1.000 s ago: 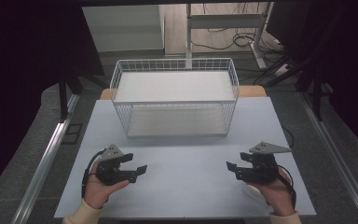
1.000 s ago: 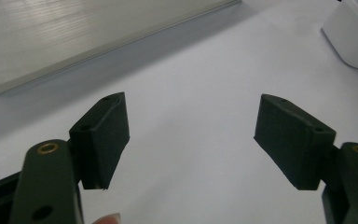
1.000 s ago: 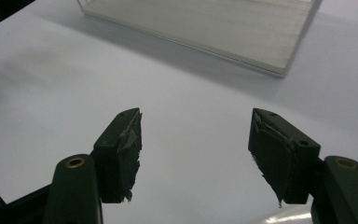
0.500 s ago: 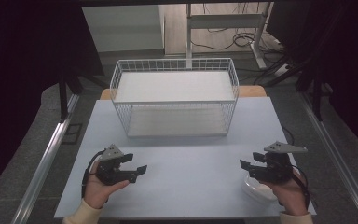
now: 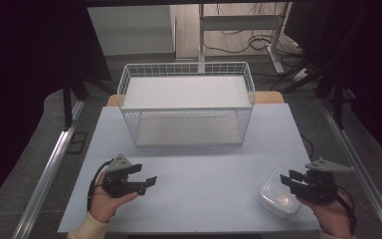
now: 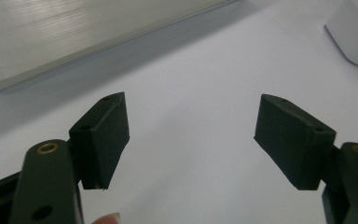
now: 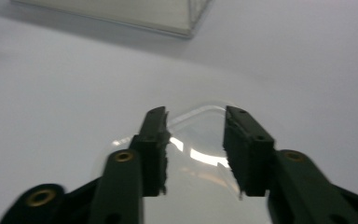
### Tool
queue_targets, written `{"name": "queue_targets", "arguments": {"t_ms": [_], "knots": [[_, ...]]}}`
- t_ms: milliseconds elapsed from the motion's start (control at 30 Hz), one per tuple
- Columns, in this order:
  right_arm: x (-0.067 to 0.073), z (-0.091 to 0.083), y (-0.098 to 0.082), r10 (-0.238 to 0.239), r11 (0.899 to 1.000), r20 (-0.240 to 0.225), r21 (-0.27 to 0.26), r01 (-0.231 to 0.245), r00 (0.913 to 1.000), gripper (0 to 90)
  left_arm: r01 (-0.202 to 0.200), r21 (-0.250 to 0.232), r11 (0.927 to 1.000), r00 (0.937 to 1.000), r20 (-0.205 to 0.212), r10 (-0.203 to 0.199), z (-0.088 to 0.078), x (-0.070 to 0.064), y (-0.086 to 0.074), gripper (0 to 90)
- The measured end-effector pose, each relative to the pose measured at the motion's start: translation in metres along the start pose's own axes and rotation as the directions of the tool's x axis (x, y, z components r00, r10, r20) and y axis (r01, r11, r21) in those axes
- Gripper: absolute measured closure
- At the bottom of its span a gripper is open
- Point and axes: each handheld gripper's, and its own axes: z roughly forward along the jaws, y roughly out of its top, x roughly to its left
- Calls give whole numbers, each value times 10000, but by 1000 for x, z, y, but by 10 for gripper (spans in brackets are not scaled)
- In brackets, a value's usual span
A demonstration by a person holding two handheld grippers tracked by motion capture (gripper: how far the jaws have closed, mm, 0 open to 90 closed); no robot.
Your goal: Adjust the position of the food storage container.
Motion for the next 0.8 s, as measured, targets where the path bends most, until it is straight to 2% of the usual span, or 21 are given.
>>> {"name": "queue_targets", "arguments": {"t_ms": [233, 333, 500, 700, 800], "knots": [[-19, -11, -16, 223, 9989, 828, 381, -255, 9963, 886, 8, 39, 10000, 10000, 9, -8, 1, -1, 0, 256], [-27, -15, -21, 322, 9971, 1341, 637, -410, 9904, 895, -11, 48, 10000, 10000, 22, 11, 2, -1, 0, 256], [-38, -15, -29, 529, 9925, 1856, 985, -722, 9812, 895, 13, 53, 10000, 10000, 31, -14, 2, -1, 0, 256], [-46, -9, -37, 670, 9860, 2117, 1355, -971, 9750, 895, -1, 77, 10000, 10000, 24, 1, 3, -1, -1, 256], [-48, -7, -38, 670, 9833, 2121, 1515, -1005, 9749, 896, -17, 100, 9999, 10000, 29, 16, 3, -1, -1, 256]]}}
